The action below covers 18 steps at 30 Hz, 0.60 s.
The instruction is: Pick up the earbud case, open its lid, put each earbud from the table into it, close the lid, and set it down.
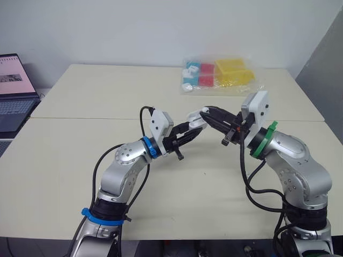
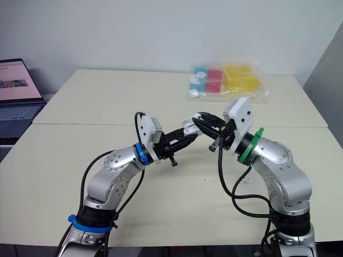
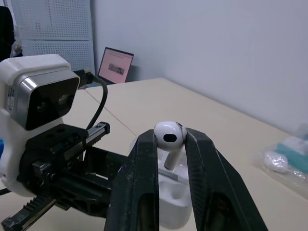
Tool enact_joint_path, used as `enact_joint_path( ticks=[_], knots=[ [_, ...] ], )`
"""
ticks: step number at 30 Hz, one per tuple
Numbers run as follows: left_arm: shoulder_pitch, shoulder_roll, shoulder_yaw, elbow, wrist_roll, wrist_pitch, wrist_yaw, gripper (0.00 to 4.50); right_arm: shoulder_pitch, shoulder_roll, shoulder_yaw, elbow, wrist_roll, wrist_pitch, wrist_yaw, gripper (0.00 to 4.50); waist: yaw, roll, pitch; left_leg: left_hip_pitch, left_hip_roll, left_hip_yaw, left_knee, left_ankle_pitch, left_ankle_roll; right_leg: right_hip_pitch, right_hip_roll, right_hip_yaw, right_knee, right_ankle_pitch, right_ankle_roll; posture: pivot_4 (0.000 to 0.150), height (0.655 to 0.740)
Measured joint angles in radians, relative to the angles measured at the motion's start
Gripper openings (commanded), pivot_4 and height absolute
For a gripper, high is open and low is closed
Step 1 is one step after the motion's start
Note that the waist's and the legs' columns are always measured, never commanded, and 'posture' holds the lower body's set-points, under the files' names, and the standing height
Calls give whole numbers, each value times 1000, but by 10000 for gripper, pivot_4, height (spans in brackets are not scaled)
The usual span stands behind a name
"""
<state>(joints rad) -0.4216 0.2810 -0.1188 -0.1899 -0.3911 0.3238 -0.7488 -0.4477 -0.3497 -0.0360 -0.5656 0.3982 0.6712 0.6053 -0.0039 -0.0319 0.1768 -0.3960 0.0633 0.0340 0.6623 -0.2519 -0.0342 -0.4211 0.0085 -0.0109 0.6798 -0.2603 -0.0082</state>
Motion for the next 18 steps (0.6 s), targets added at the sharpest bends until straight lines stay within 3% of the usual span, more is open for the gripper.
enact_joint_path(
  ticks=[18],
  knots=[
    [-2,4,-2,-1,-2,6,-5,7926,84,-27,63,62,-53,-163,-18,4253,0,0,0,0,0,0,0,0,0,0,0,0,0,0,0,1500,7354]
  ],
)
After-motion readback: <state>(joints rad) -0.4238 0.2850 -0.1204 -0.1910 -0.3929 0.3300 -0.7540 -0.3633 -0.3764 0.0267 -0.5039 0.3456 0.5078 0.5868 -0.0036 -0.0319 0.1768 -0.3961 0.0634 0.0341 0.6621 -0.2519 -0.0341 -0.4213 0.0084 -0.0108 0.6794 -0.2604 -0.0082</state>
